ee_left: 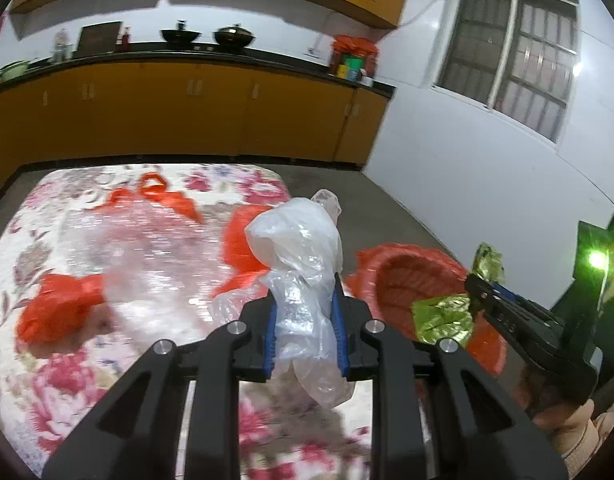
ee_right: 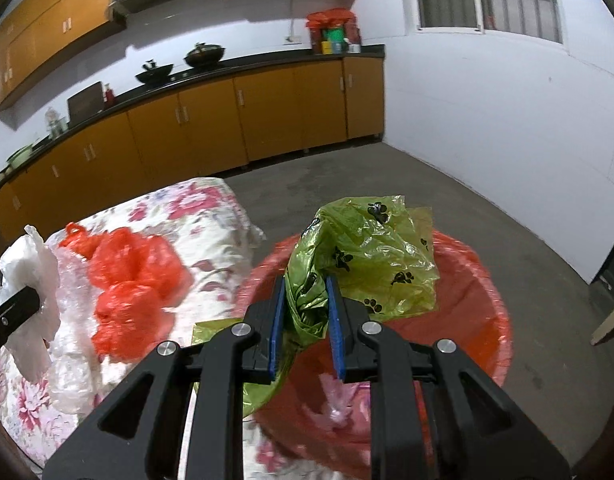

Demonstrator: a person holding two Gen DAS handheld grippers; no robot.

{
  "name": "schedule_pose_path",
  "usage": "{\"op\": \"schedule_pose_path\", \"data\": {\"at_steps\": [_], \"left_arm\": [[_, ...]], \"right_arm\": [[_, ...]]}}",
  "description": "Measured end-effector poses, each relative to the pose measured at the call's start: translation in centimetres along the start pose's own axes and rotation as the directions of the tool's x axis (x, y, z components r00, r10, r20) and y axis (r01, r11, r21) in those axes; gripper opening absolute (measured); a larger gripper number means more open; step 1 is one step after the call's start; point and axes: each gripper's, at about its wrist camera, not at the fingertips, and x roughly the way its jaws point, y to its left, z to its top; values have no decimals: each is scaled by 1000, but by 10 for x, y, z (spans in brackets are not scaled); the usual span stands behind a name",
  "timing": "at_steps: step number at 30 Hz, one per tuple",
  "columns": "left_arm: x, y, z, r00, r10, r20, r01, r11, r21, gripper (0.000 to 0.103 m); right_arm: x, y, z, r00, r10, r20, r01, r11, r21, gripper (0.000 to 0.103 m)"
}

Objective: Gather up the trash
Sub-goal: 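Carry the green paw-print bag in the right gripper over the red basket, then open the right gripper over the basket while the left gripper releases the clear bag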

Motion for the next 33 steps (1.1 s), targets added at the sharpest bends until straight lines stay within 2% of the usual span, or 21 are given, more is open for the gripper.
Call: {"op": "schedule_pose_path", "data": {"at_steps": [8,16,30,33], "left_arm": [[32,-40,0,995,-90,-44,93,994,55,23],[63,-72,-2,979,-176,-99,184,979,83,23],[110,-111,-1,957,-247,-155,264,958,107,25],[117,-117,-2,952,-256,-166,275,956,105,30]], "right_arm": [[6,-31,4,999,-35,-3,35,999,39,20],[13,-56,6,998,-58,-6,58,996,65,20],[21,-91,7,998,-61,-5,61,994,95,21],[21,-96,8,999,-48,-2,47,994,103,28]]}}
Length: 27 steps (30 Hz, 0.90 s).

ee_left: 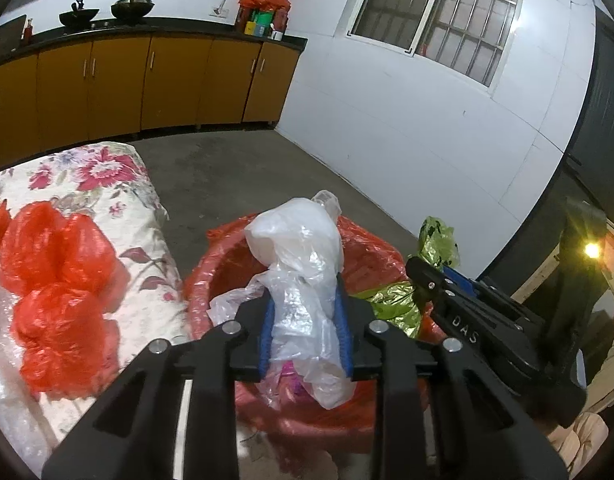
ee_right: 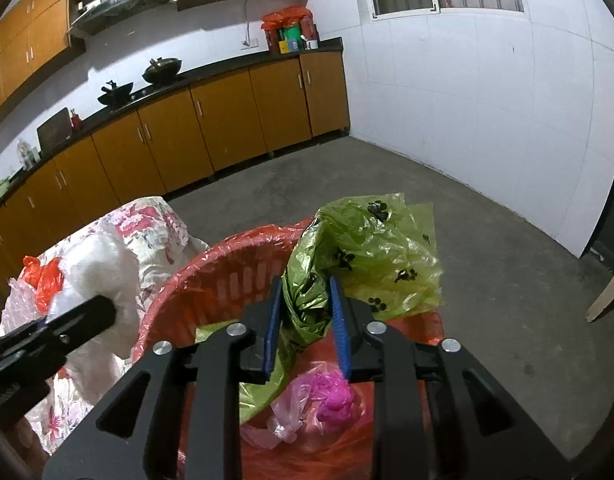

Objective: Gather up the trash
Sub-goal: 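Open the right gripper over the basket while the left gripper releases the clear bag, then grasp the red bag with the left gripper while the right gripper grasps the clear bag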

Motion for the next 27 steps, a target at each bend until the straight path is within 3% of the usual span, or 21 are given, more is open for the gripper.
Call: {"op": "schedule_pose_path", "data": {"at_steps": [9,15,21,27], "left_arm": [[6,7,-4,1000,6,-22,-6,1000,-28,40],[-17,21,-8,996,93,16,-92,995,-45,54],[-54,39,-20,972,228,56,-226,973,-42,62],[-104,72,-41,925,368,96,-361,929,-80,65]], "right_arm": [[-1,-5,-5,1000,5,-8,-5,1000,1,39],[-6,-5,-8,1000,-5,-1,5,1000,-7,46],[-15,10,-10,1000,24,5,-24,999,-33,50],[-23,45,-14,996,87,2,-87,992,-95,50]]}}
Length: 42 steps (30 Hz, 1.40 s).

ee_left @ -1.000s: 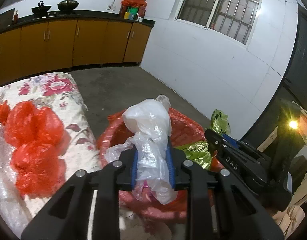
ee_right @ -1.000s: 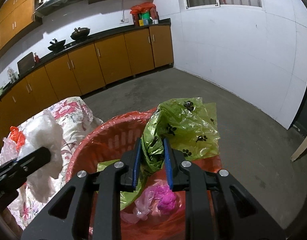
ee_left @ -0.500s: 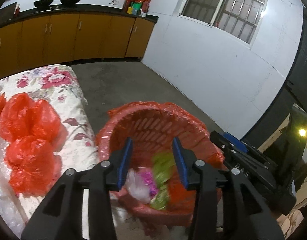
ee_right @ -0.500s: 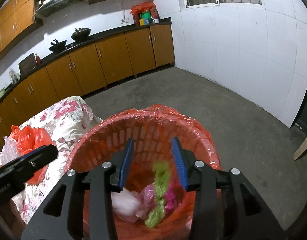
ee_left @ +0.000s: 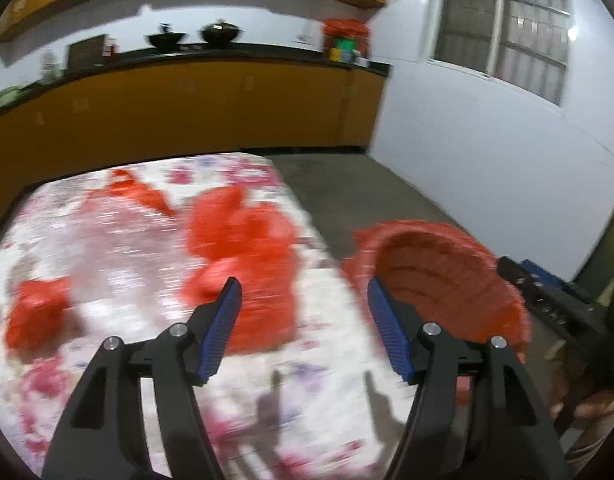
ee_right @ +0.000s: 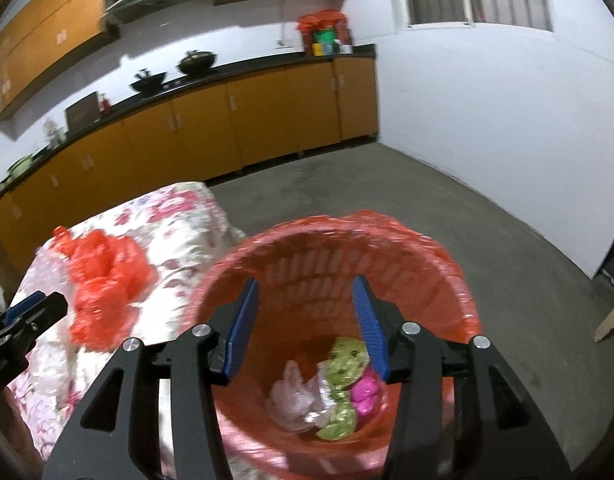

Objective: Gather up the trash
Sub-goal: 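Grasp the red bag with the left gripper while the right gripper grasps the clear bag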

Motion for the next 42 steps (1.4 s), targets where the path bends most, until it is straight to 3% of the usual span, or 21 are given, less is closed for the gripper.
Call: {"op": "schedule_pose_path", "data": {"at_steps": [5,10,15,26,36,42], "left_arm": [[-28,62,-11,988,150,25,-150,988,-25,66],[-41,141,-15,949,315,4,-314,945,-95,66],[-35,189,-21,930,363,-53,-367,919,-144,65],[-6,208,-26,942,305,-139,-325,933,-157,65],[0,217,-27,951,264,-158,-286,948,-139,45],[-11,223,-29,950,285,-131,-304,938,-165,36]], "right_arm": [[-2,38,-2,997,71,-13,-72,996,-59,50],[3,77,-6,991,133,-33,-136,987,-91,50],[10,114,-10,982,180,-54,-185,975,-120,50],[19,182,-19,955,276,-110,-292,940,-177,50],[23,232,-34,917,350,-191,-389,892,-232,50],[29,247,-47,897,363,-251,-422,873,-245,50]]}}
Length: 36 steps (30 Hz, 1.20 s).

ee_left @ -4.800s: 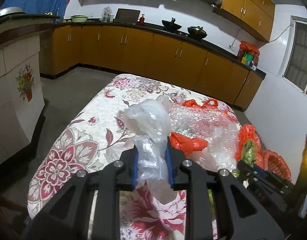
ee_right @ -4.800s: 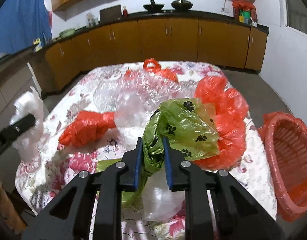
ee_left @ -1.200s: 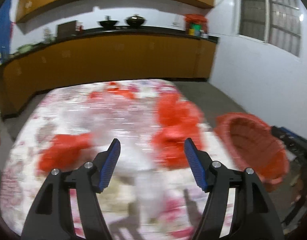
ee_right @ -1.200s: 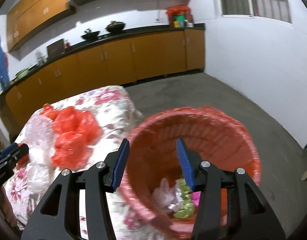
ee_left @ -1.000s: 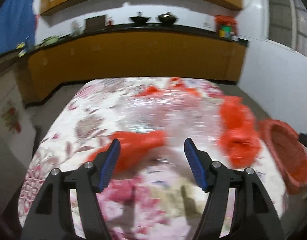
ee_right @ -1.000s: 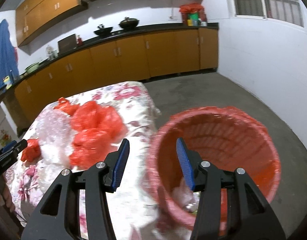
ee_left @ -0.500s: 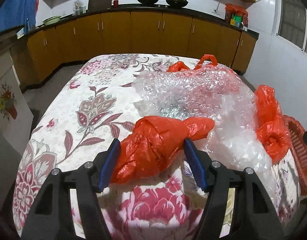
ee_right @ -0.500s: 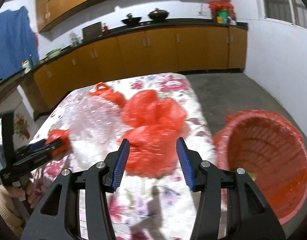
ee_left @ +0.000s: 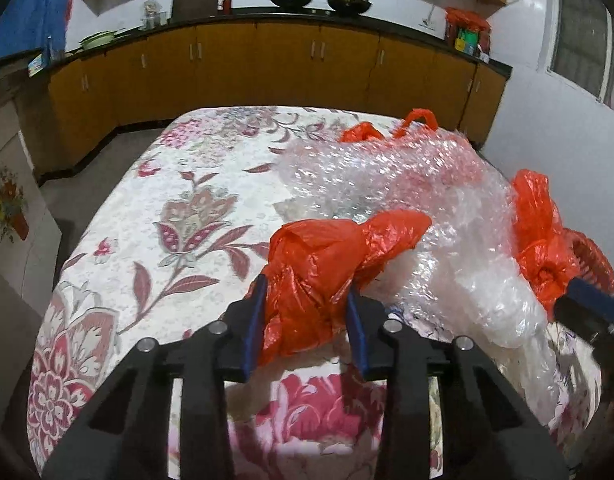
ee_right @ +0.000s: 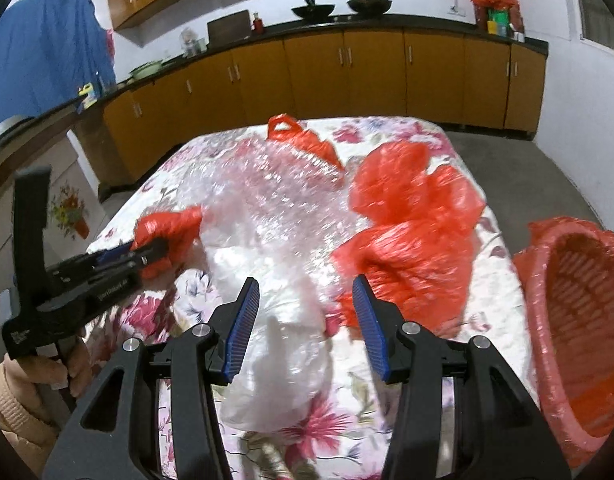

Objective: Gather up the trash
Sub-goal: 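Grasp the red bag with the left gripper while the right gripper grasps the clear bag, then carry the clear bag in the right gripper and the red bag in the left gripper toward the basket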

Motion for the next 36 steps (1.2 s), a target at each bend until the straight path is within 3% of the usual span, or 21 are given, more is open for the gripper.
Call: {"op": "schedule_pose_path", "data": {"at_steps": [7,15,18,22,36], "left_arm": [[-21,27,-2,999,33,36,-30,996,-81,35],[-41,48,3,995,63,72,-55,992,-117,35],[-45,48,4,995,62,77,-52,991,-123,35],[-51,46,3,995,54,85,-43,991,-124,35],[-74,2,12,991,-37,129,47,996,-72,35]], "right_arm": [[16,16,-4,999,11,-49,-12,999,-33,50],[33,20,-13,994,-42,-105,35,997,-67,49],[37,17,-15,991,-60,-123,52,996,-71,36],[26,11,-14,993,-41,-108,35,998,-58,29],[-35,-17,-5,1000,-29,6,29,999,-13,29]]}}
